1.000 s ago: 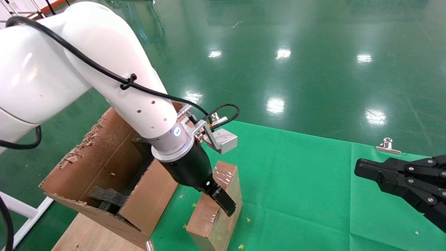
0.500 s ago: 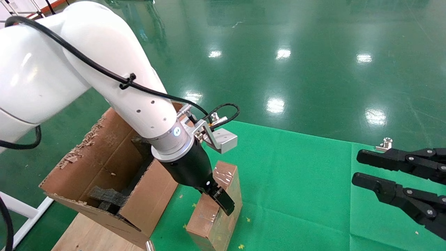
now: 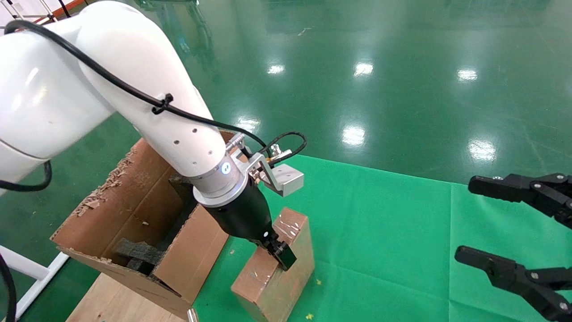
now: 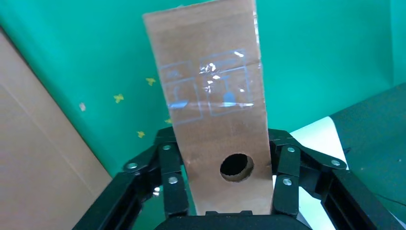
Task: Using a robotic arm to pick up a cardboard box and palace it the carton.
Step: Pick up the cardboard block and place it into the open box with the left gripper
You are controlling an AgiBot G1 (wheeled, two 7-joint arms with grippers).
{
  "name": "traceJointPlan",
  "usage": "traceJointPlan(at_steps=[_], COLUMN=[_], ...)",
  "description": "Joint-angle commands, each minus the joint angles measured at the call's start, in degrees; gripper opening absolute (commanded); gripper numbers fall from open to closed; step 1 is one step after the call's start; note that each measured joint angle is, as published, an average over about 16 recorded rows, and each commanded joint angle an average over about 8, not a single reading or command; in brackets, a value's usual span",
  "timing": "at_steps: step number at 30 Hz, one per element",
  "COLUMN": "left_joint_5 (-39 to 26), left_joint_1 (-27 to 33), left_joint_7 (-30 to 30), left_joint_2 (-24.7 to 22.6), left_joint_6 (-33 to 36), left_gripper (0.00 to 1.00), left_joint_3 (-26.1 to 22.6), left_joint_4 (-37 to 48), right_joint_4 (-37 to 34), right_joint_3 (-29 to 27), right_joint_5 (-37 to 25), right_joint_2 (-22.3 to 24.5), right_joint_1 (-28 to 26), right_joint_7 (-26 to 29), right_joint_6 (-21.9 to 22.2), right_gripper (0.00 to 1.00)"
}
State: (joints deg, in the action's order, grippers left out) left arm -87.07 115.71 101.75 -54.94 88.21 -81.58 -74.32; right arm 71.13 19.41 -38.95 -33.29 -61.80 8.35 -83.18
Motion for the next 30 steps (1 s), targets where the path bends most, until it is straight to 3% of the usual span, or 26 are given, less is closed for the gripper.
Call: traceJointPlan(at_steps=[1, 10, 19, 24, 30], left_joint_5=[0.2, -0.2, -7.3, -9.5, -7.3], left_joint_1=[0.3, 10.7, 22.7, 23.4, 19.0], left_joint_7=[-0.3, -10.3, -23.2, -29.6, -40.0], left_joint_2=[0.5, 10.9, 17.8, 21.0, 24.7], left_joint_6=[-0.1, -0.2, 1.6, 1.9, -0.9], left_gripper=[0.0, 0.0, 0.0, 0.0, 0.0], left_joint_3=[0.2, 5.3, 7.0, 4.5, 2.5], left_joint_4=[-0.2, 1.5, 8.8, 14.2, 23.2], right_joint_4=[0.0, 0.0, 0.0, 0.0, 0.0], right_joint_3=[0.0, 0.0, 0.0, 0.0, 0.0], right_joint_5=[0.0, 0.0, 0.0, 0.0, 0.0], right_joint_2=[0.0, 0.0, 0.0, 0.0, 0.0], right_joint_1=[0.0, 0.0, 0.0, 0.0, 0.0], right_joint_7=[0.0, 0.0, 0.0, 0.0, 0.0], right_joint_6=[0.0, 0.0, 0.0, 0.0, 0.0], right_gripper=[1.0, 1.0, 1.0, 1.0, 1.0])
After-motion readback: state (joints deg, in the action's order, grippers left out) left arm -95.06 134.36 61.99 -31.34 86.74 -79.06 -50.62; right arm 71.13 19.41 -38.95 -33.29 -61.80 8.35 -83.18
